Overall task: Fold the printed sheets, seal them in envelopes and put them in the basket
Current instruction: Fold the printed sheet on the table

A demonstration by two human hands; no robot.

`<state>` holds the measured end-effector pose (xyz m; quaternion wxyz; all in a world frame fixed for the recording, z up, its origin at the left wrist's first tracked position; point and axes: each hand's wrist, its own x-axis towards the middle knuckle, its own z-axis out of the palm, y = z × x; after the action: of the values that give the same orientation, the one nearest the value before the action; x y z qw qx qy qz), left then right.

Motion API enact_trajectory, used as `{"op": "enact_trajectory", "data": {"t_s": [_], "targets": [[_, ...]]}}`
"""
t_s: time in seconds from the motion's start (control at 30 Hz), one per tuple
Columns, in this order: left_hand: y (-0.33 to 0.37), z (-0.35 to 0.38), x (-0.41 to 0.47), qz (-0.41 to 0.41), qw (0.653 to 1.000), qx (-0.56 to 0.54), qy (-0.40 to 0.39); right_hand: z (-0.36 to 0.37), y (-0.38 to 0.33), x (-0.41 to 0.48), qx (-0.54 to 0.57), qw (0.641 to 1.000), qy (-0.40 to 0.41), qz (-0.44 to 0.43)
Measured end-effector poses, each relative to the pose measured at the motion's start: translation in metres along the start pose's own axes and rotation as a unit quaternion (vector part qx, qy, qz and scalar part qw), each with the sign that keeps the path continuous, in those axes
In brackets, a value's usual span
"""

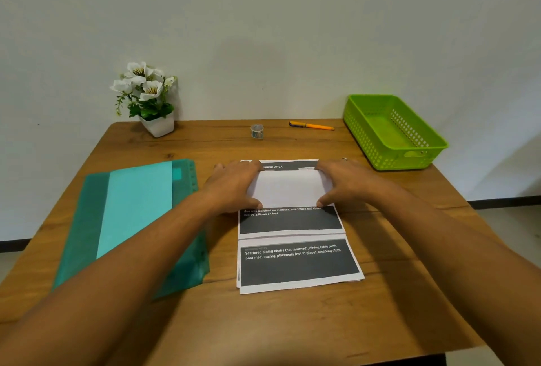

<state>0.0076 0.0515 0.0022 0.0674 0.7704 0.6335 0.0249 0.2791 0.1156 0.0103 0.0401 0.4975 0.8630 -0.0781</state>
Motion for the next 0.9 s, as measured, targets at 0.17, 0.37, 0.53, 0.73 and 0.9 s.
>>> {"op": "enact_trajectory", "data": {"t_s": [0.17, 0.37, 0.53, 0.73, 0.9], "targets": [[0.003, -0.013, -0.005, 0.013, 0.996, -0.037, 0.084, -0.013, -0.004, -0.004, 0.012, 0.998, 0.057, -0.031], [0.005, -0.012, -0.004, 0.049, 0.985, -0.052, 0.158, -0.015, -0.009, -0.008, -0.003, 0.992, 0.12, -0.03], [0.008, 0.008, -0.012, 0.057, 0.984, -0.08, 0.148, 0.006, -0.006, -0.015, -0.024, 0.988, 0.152, -0.033], [0.005, 0.035, -0.019, 0.074, 0.988, -0.088, 0.103, 0.032, -0.004, -0.026, 0.033, 0.995, 0.095, -0.019], [0.009, 0.041, -0.016, 0.029, 0.992, -0.086, 0.086, 0.039, -0.001, -0.031, 0.077, 0.994, 0.071, -0.015]]}}
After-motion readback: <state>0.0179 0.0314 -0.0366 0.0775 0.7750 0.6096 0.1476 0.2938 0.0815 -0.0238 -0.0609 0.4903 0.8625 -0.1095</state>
